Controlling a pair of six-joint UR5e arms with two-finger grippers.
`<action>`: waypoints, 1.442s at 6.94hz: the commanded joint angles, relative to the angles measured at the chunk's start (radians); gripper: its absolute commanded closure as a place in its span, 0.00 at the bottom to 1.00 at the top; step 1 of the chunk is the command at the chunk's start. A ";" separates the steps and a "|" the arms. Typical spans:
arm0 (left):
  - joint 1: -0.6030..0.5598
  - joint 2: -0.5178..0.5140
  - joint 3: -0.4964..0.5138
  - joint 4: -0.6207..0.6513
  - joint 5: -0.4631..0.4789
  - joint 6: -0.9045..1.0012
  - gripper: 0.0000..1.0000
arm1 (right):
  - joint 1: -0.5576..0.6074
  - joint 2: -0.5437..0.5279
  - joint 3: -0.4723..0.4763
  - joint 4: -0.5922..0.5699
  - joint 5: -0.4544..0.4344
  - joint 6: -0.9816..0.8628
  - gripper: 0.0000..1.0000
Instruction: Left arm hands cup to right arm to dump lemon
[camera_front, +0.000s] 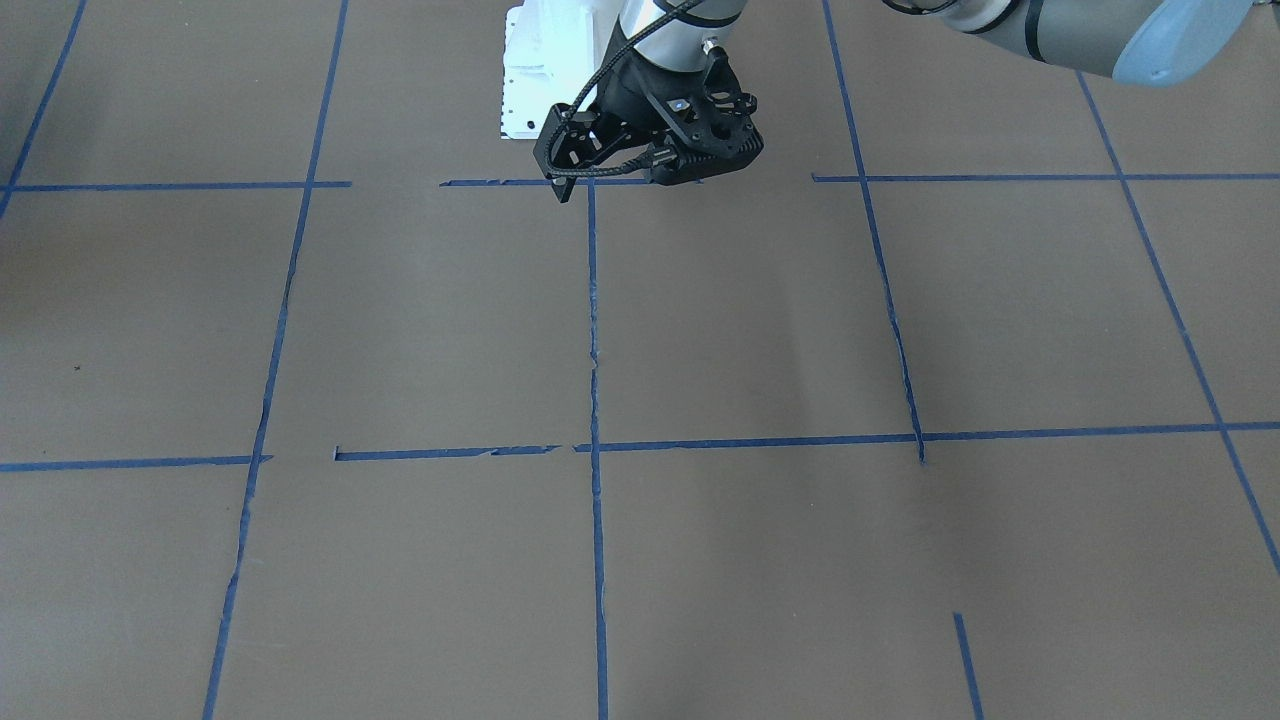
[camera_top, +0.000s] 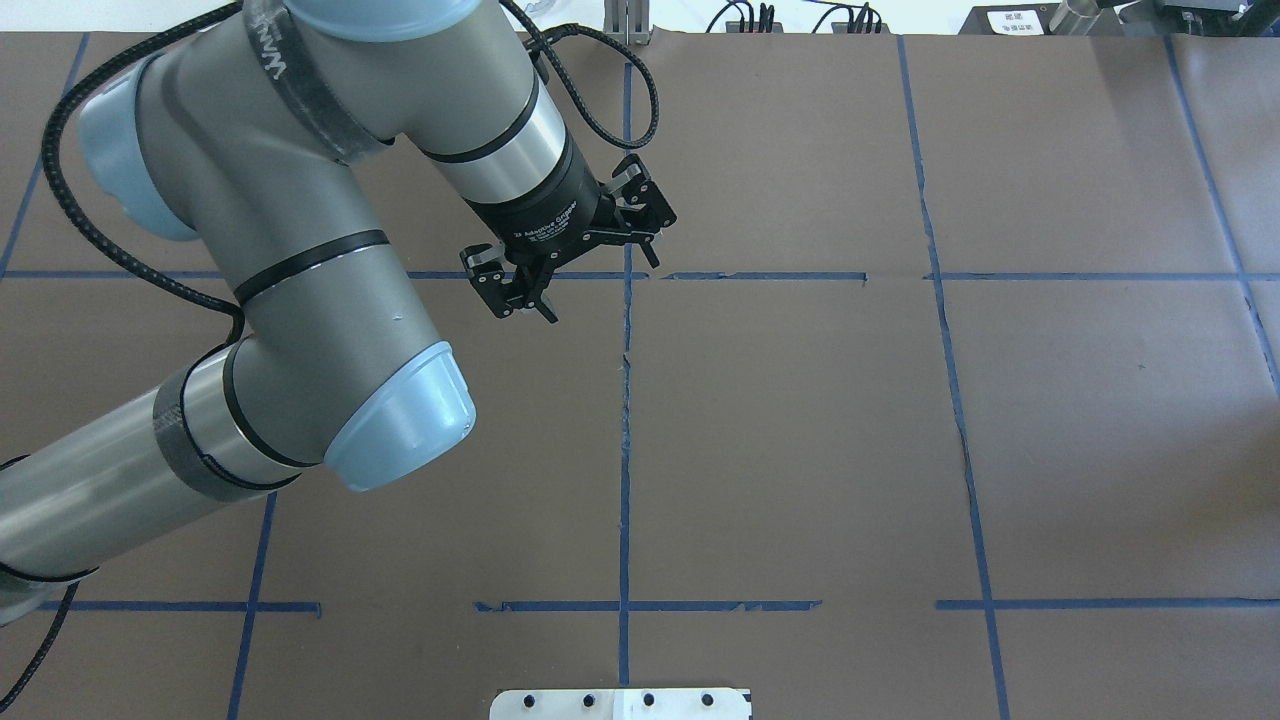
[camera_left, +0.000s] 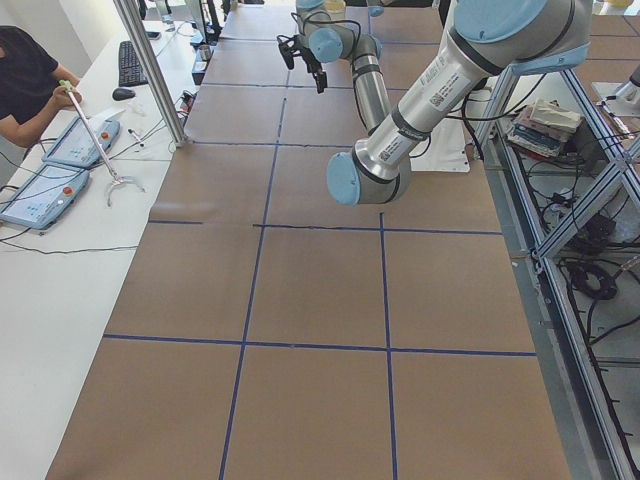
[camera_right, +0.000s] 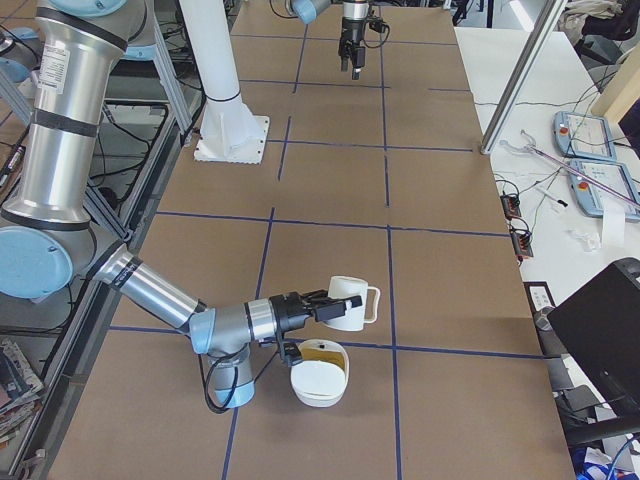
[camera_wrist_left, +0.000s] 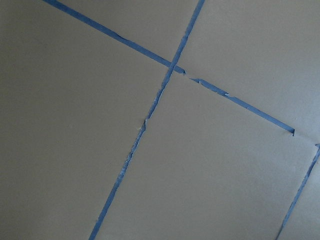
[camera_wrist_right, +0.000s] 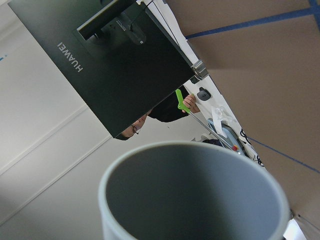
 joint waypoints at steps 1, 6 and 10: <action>0.000 0.004 -0.014 0.001 0.000 -0.002 0.00 | -0.008 0.006 0.156 -0.266 -0.002 -0.117 0.87; 0.000 0.010 -0.012 0.000 -0.002 0.000 0.00 | -0.232 0.159 0.320 -0.671 -0.203 -0.503 0.86; 0.000 0.021 -0.011 -0.002 -0.002 0.009 0.00 | -0.437 0.340 0.348 -0.886 -0.321 -1.349 0.89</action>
